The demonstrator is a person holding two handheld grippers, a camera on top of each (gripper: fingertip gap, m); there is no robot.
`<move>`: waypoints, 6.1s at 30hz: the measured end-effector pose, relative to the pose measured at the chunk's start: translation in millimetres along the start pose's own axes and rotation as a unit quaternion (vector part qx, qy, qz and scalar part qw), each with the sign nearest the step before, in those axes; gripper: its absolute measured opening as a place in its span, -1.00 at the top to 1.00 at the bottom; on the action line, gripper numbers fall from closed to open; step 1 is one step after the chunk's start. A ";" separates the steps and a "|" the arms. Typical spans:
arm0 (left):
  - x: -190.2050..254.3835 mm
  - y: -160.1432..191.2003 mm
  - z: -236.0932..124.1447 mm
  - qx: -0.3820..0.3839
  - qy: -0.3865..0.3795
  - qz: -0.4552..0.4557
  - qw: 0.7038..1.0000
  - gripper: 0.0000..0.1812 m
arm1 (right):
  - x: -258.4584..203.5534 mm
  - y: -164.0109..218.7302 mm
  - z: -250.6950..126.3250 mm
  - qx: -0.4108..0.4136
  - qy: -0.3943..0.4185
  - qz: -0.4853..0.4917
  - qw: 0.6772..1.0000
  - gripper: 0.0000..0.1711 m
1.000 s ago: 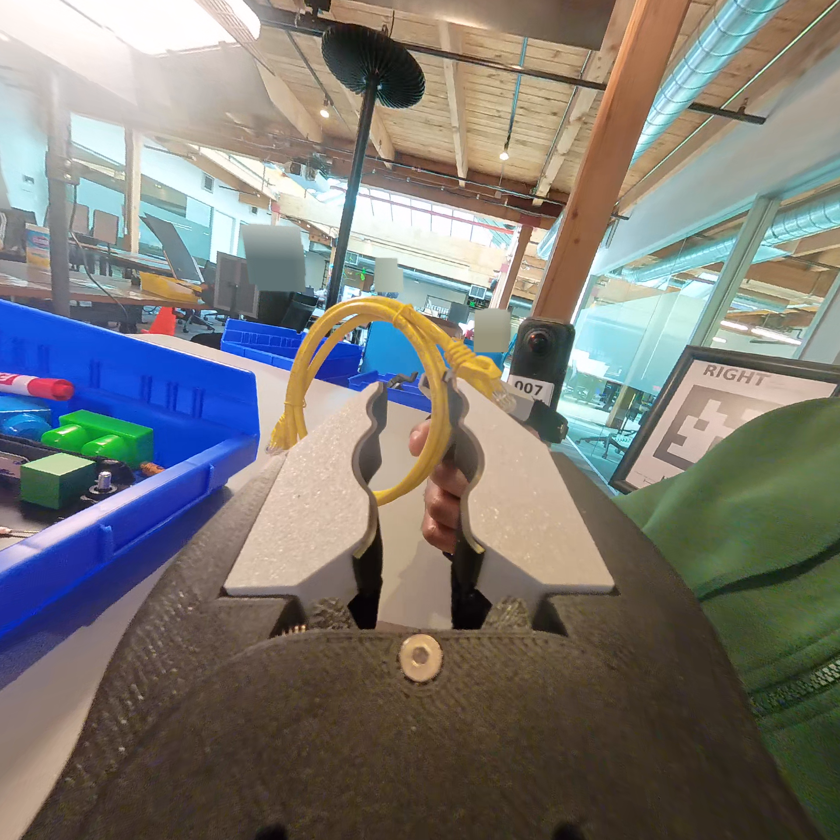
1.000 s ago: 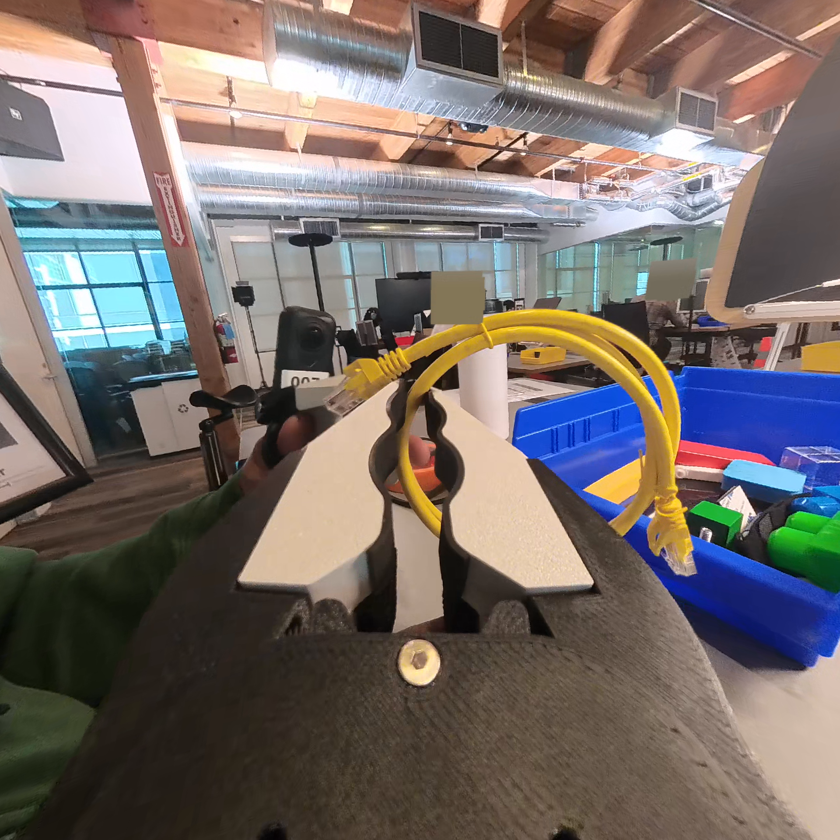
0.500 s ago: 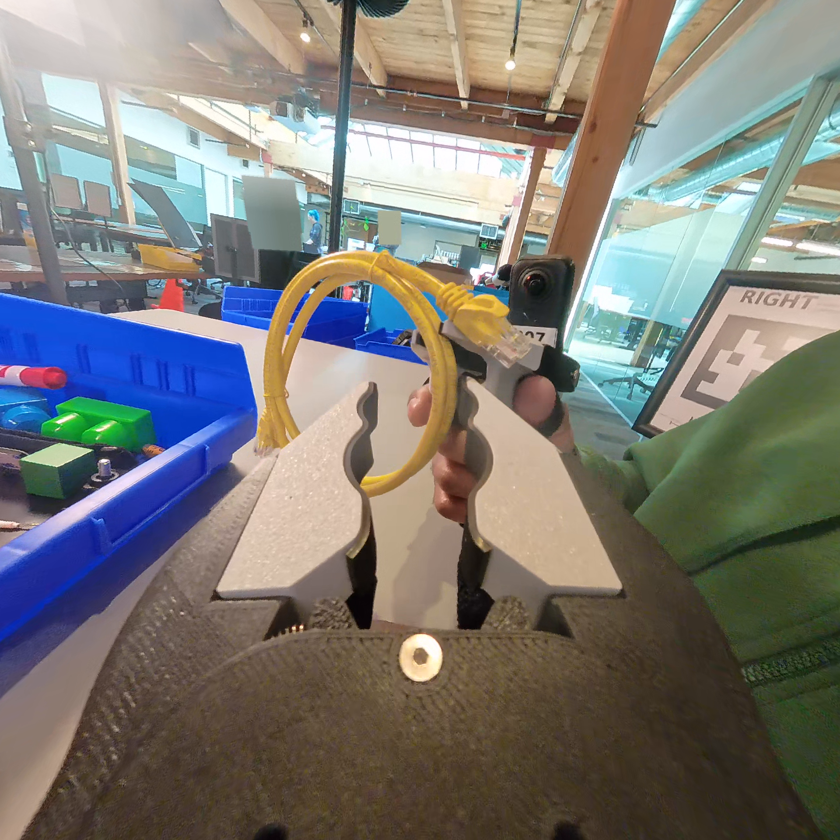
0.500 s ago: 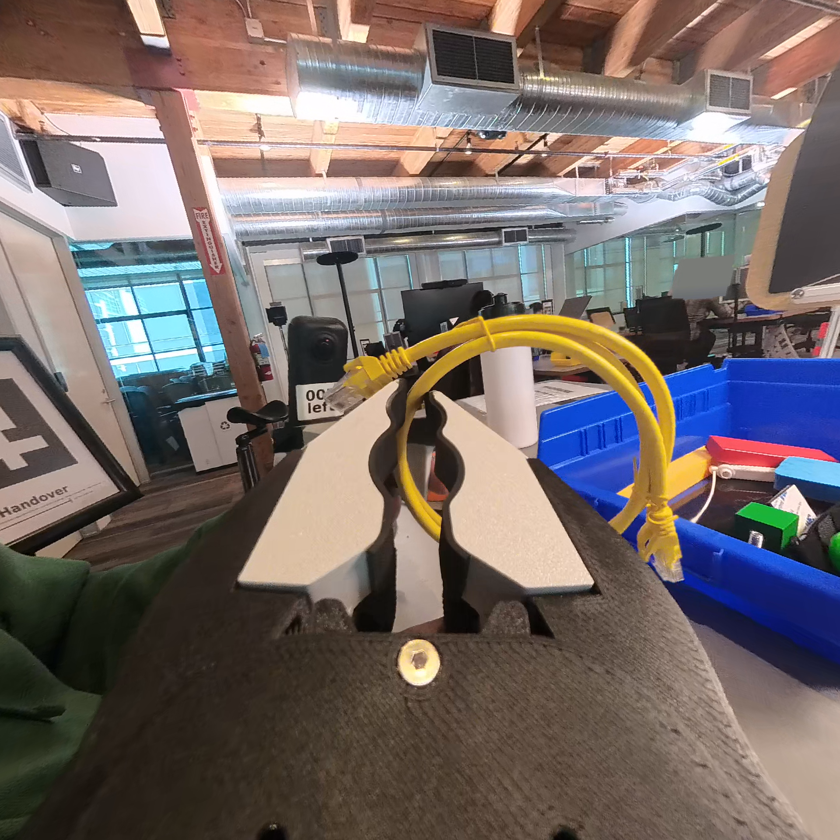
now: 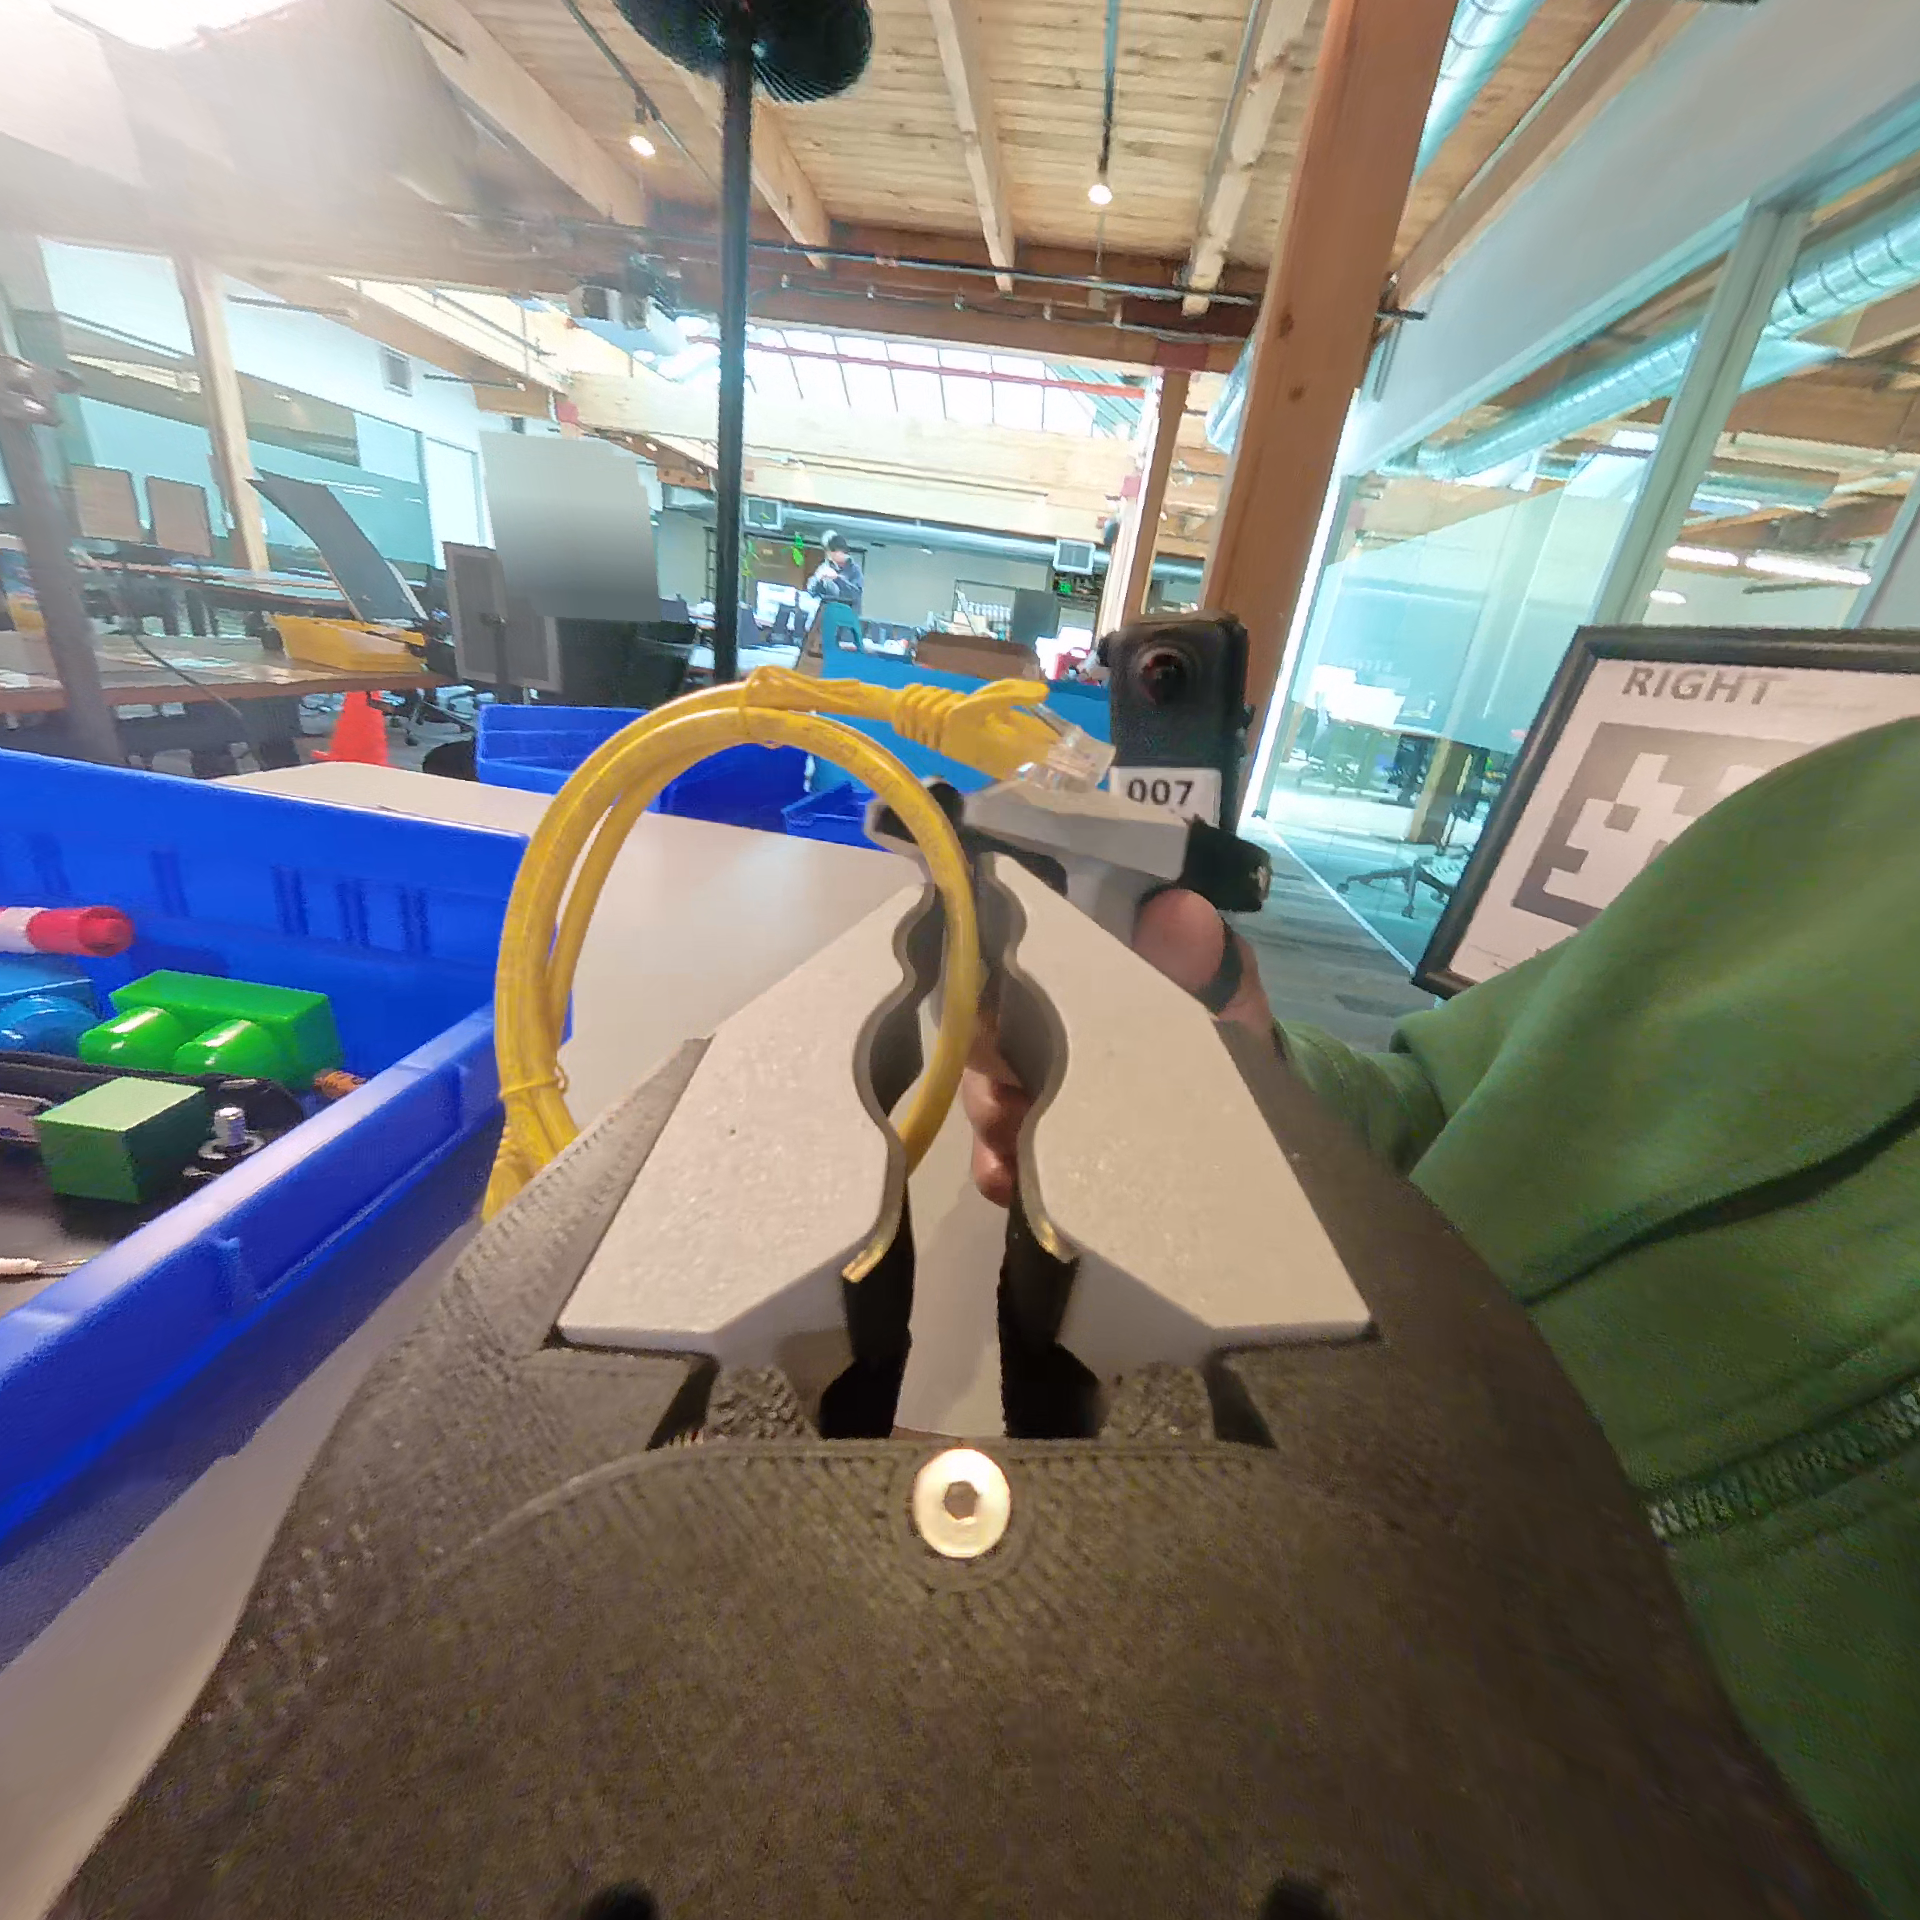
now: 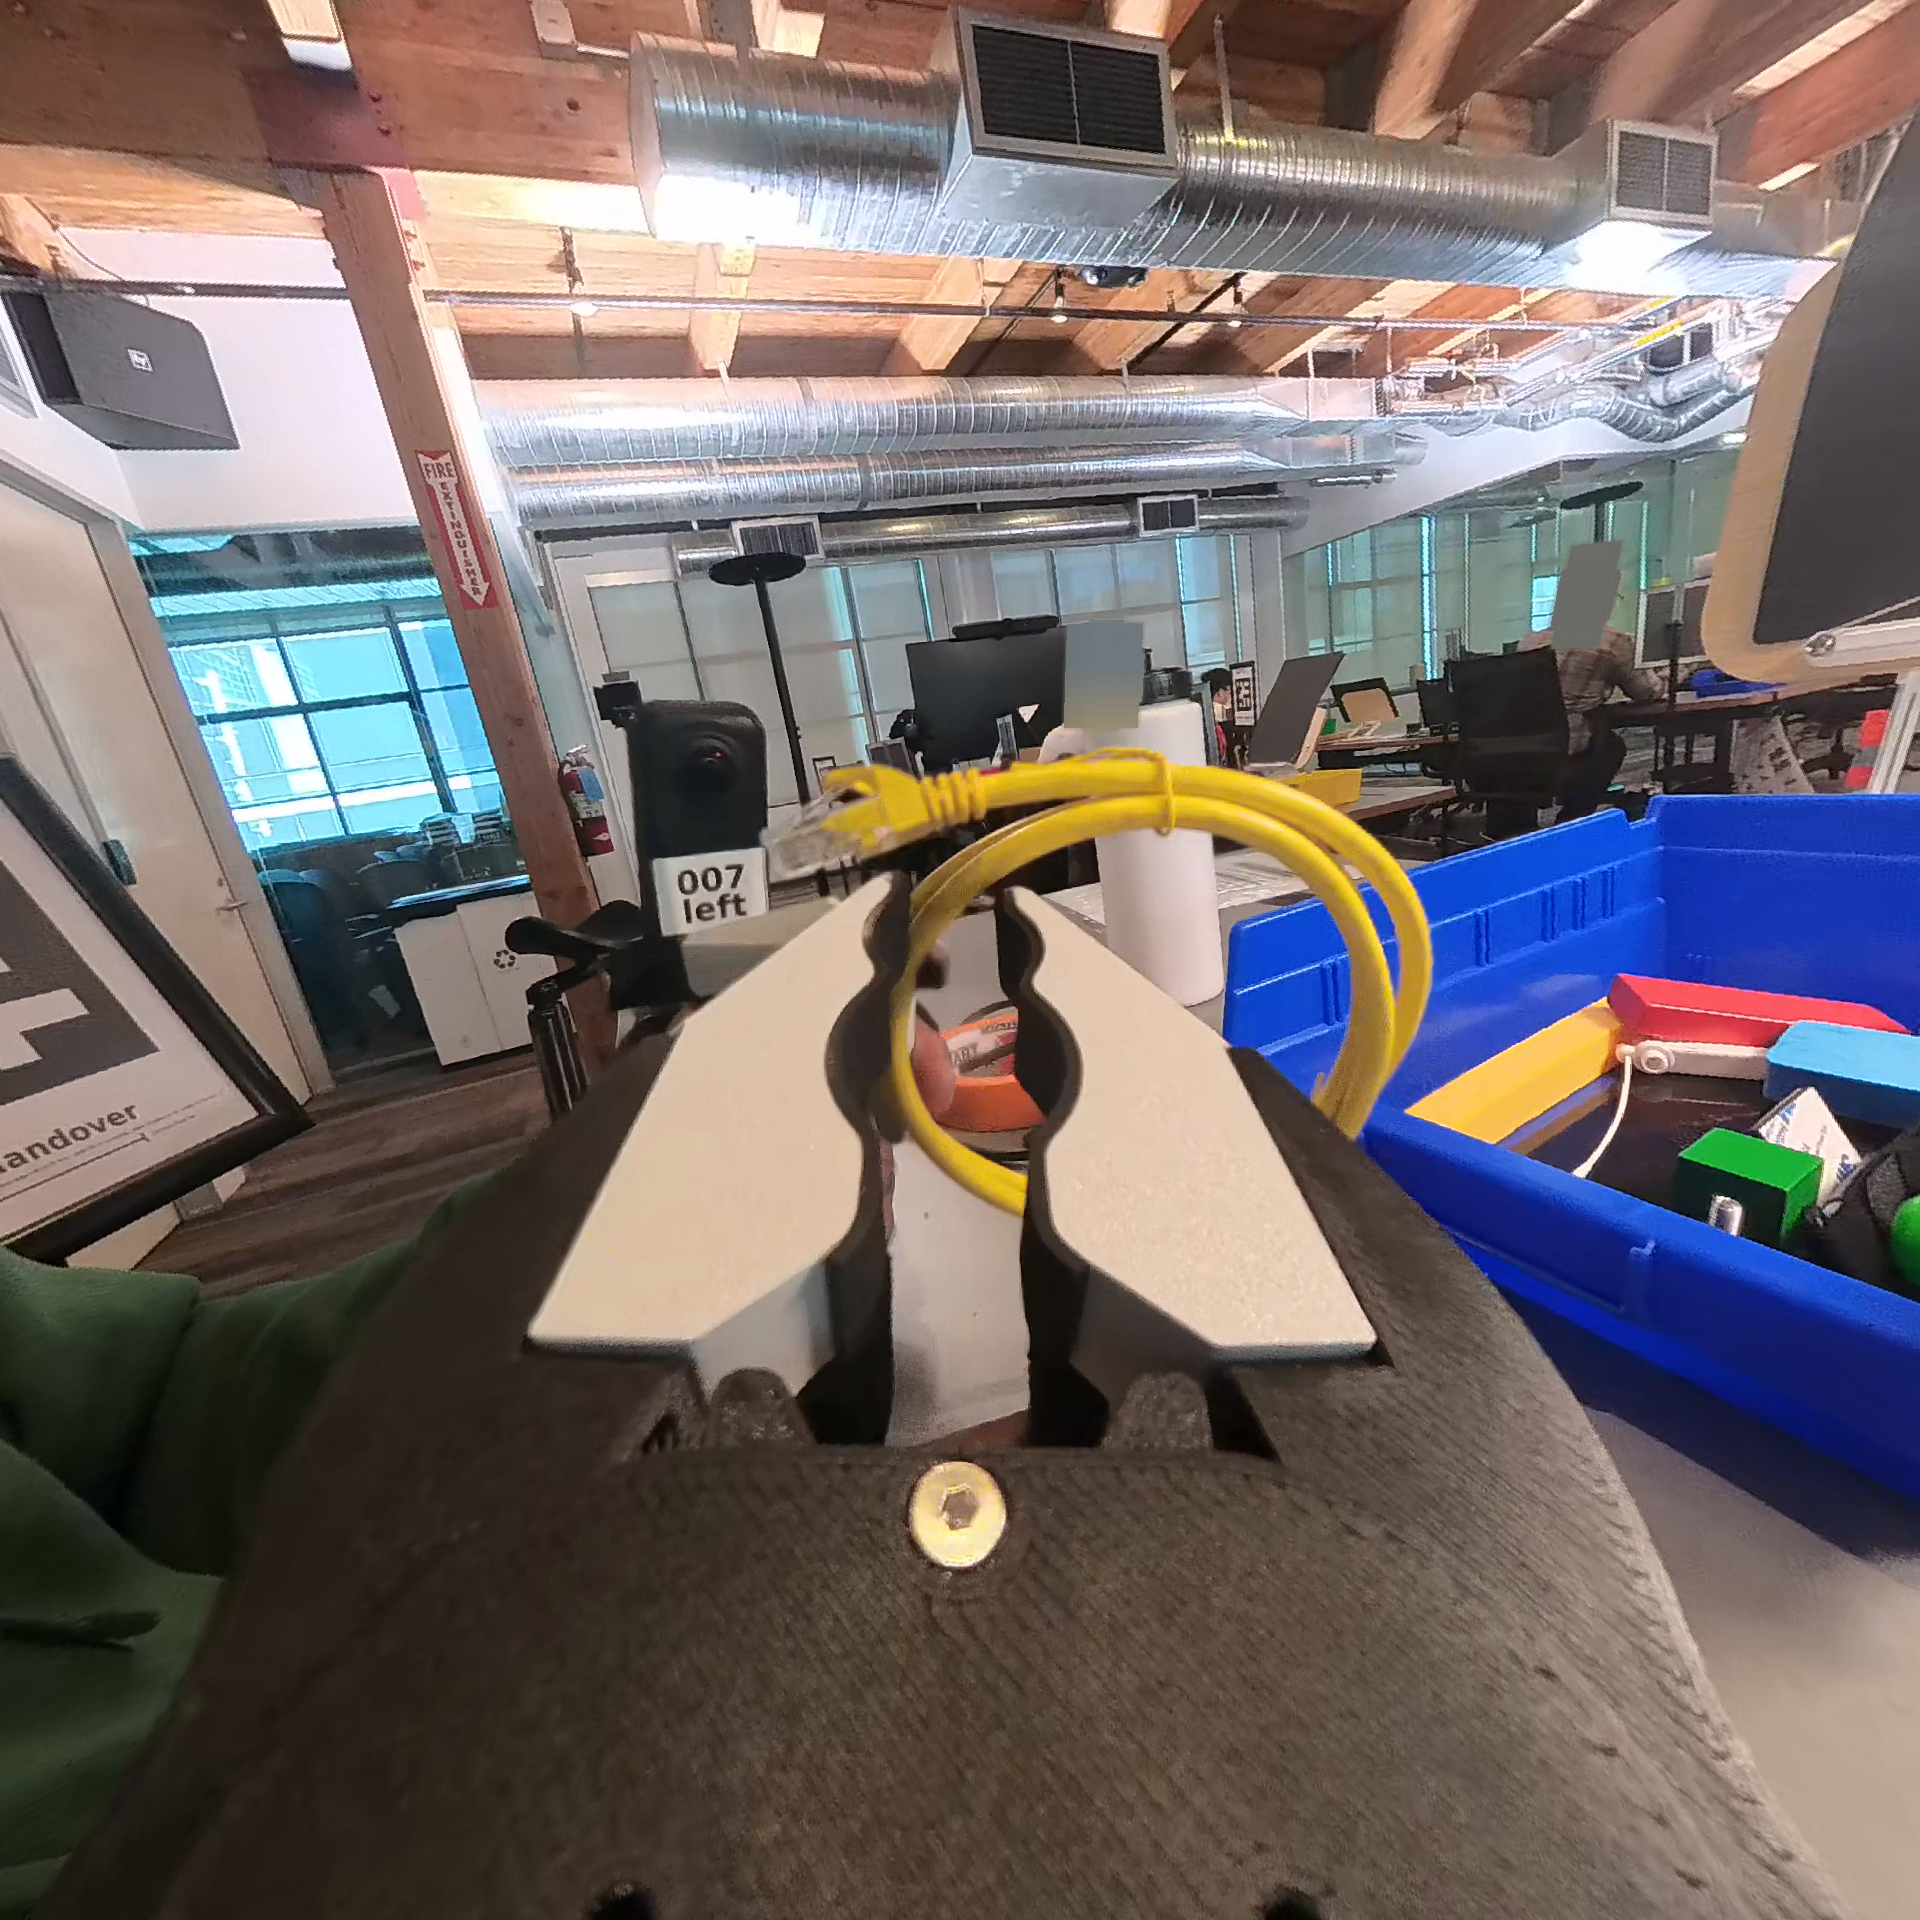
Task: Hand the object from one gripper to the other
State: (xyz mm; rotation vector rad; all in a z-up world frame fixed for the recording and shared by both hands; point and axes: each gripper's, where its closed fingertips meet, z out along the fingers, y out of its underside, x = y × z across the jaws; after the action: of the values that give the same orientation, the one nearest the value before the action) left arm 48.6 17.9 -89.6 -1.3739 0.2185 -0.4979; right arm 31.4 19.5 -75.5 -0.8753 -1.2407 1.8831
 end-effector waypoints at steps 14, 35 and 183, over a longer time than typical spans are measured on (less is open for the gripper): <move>-10.5 -21.0 -10.0 0.068 -0.008 -0.049 0.996 0.93 | -13.1 29.7 6.2 -0.077 0.025 -0.188 0.979 0.62; -6.5 -15.1 -1.0 0.052 -0.012 -0.032 0.998 0.87 | -16.4 40.6 8.2 -0.103 0.020 -0.204 0.973 0.91; -23.1 -1.4 -2.3 0.012 -0.051 -0.042 0.998 0.94 | -0.8 16.0 1.8 -0.039 0.012 -0.032 0.999 0.80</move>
State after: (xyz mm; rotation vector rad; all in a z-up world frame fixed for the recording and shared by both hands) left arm 27.1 26.3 -91.9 -1.3858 0.0710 -0.4975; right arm 27.2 13.4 -89.9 -0.8856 -1.3200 1.7798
